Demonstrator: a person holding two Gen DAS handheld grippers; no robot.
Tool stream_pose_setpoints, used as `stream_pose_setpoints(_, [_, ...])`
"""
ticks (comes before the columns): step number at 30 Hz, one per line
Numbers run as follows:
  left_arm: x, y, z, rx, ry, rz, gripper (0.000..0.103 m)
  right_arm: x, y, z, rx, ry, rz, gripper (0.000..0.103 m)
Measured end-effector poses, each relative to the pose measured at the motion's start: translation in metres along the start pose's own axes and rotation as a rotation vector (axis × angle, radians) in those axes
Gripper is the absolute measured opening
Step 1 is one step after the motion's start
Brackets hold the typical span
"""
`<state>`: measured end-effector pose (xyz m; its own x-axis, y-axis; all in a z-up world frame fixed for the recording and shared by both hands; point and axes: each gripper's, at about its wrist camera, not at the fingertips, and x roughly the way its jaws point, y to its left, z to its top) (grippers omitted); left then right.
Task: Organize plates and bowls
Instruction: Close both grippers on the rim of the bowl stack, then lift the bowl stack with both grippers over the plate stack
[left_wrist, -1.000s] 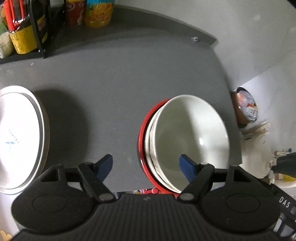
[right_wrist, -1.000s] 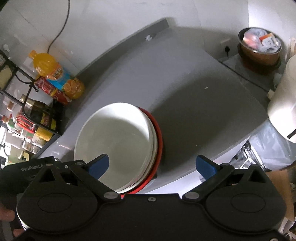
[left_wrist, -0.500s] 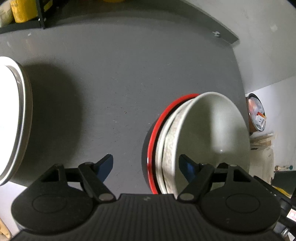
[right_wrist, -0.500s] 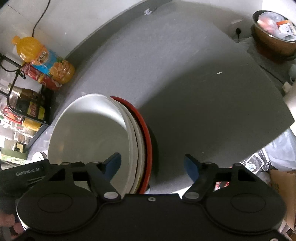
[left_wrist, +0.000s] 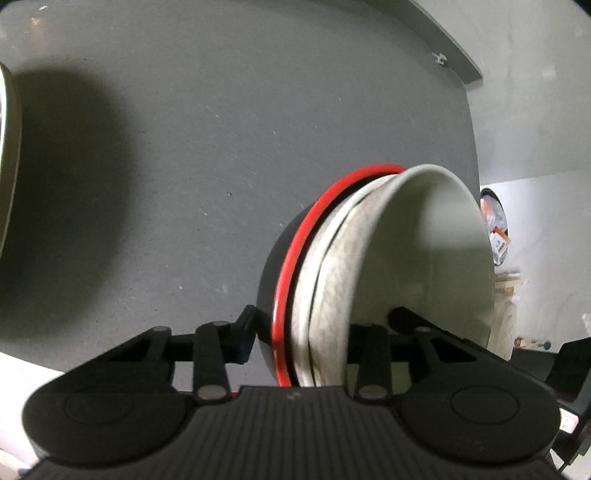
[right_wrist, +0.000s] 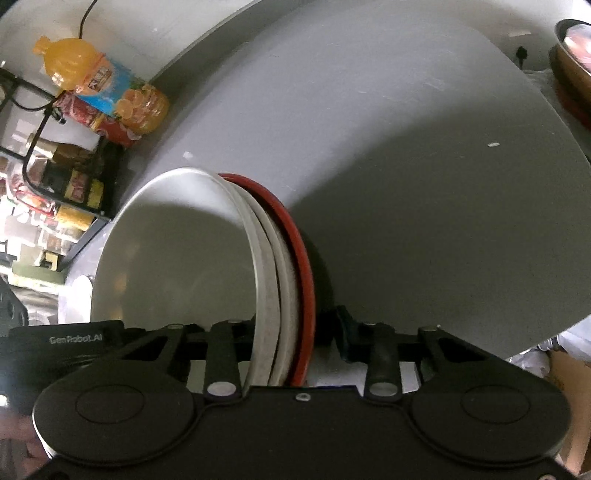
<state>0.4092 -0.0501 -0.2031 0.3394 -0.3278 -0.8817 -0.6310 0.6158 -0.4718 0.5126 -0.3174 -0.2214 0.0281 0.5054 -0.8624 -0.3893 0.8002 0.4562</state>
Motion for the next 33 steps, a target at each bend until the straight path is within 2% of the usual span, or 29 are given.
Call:
stream_pose_setpoints(9, [-0.023,0.016,0.005,-0.076,-0.051,-0.039,0.038,-0.004,0.016,0.016,-0.073,-0.012,0.043,0.034])
stream_pose_setpoints(22, [-0.095,0.061,0.012,-0.167,-0.189,-0.05,0.038,0.002,0.095,0.034,-0.202,-0.002,0.14,0.034])
stream_pose_setpoints(33, [-0.143,0.102,0.01,-0.216,-0.239,-0.058,0.038,0.01,0.157,0.03,-0.265,0.01,0.185,0.034])
